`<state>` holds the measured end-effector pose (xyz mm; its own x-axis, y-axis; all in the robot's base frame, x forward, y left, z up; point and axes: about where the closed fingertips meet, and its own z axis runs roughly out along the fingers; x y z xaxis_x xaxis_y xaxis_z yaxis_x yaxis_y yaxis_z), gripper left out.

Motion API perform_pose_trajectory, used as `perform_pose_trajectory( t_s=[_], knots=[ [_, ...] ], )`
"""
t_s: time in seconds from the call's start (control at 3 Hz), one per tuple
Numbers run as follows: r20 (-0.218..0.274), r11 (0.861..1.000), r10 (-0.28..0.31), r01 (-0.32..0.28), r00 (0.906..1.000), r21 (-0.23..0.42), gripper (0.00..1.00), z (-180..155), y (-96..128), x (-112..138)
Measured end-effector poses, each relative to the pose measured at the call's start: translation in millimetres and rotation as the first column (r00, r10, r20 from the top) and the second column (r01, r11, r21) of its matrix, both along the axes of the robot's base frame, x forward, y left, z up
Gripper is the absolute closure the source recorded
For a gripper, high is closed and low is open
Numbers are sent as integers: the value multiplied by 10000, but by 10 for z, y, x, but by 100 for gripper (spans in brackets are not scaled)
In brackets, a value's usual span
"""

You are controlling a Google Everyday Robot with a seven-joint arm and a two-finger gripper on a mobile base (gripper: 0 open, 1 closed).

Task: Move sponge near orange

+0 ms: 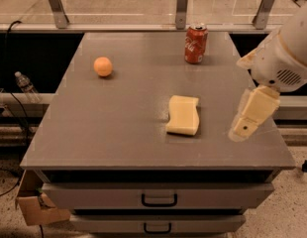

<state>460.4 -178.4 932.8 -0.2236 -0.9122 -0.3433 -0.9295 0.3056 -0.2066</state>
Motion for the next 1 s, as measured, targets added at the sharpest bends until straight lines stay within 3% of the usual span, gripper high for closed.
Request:
perform_pose_trajectory(
  t_s=[0.33, 0.67, 1.0],
  knots=[
    [-457, 9974, -196, 227, 9988, 688, 0, -240, 364, 9],
    [-577, 9959, -311, 359, 9978, 827, 0, -446, 665, 3],
    [-677, 9955, -502, 553, 9964, 765, 0, -670, 807, 64]
  ],
)
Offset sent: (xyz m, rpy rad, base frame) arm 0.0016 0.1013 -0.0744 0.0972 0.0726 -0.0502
